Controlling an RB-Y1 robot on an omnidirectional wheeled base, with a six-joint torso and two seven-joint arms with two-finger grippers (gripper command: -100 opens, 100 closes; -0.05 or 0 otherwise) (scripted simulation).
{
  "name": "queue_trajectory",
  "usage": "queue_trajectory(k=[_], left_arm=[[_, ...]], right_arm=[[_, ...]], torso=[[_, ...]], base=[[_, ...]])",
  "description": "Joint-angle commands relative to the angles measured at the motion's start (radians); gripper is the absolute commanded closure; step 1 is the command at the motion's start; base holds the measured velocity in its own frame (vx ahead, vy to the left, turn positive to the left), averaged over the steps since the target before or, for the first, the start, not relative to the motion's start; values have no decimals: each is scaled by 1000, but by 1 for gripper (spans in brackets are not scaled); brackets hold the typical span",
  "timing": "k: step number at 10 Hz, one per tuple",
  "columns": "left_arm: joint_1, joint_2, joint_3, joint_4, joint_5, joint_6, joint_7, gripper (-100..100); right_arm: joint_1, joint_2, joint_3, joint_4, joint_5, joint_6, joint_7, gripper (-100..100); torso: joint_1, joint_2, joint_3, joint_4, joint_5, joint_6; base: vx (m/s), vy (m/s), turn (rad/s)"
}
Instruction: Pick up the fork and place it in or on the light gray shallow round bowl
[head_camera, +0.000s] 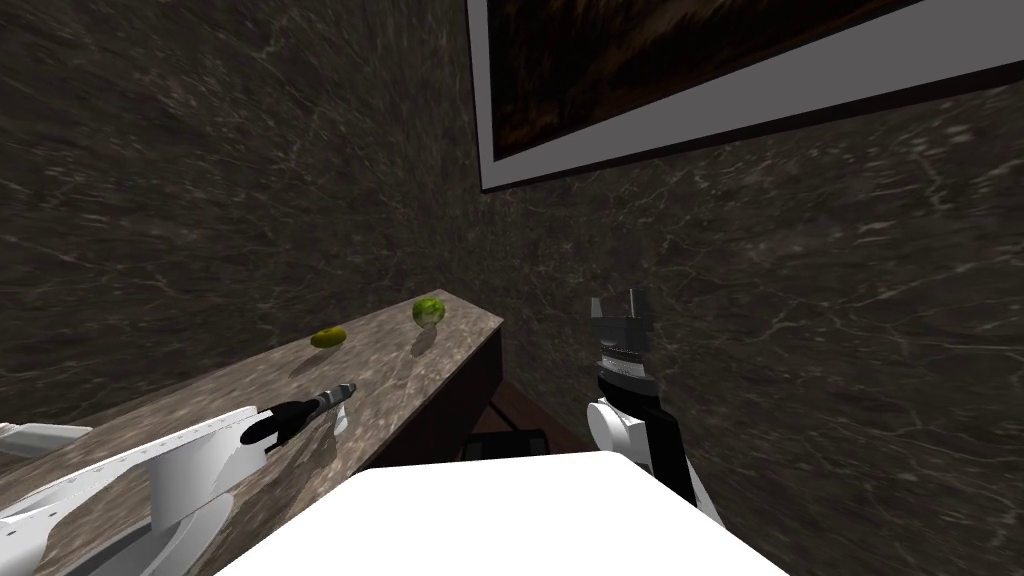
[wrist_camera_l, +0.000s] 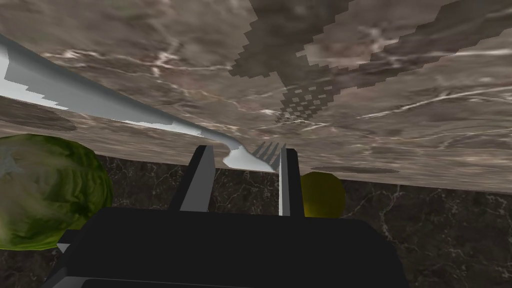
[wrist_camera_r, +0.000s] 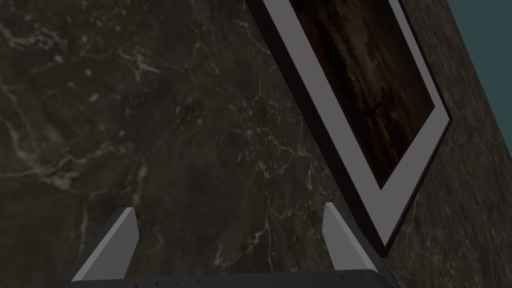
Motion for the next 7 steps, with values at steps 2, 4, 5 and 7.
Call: queue_trajectory(k=[2, 4, 5, 7], left_arm=[[-16, 16, 12, -19, 28, -16, 13, 100], [-33, 37, 25, -42, 59, -34, 27, 100], [-39, 44, 31, -51, 71, -40, 33, 100], [-63, 75, 52, -89, 118, -64, 53, 100]], right_arm=[[0, 0, 0, 0, 0, 0, 0, 0], [0, 0, 0, 0, 0, 0, 0, 0], [0, 0, 0, 0, 0, 0, 0, 0], [0, 0, 0, 0, 0, 0, 0, 0]], torso=[[1, -1, -1, 0, 0, 0], [0, 4, 2, 1, 0, 0], [1, 6, 4, 2, 0, 0], [0, 8, 5, 2, 0, 0]], base=[[-33, 1, 46], [-121, 5, 86], [-137, 14, 78], [-143, 17, 106]])
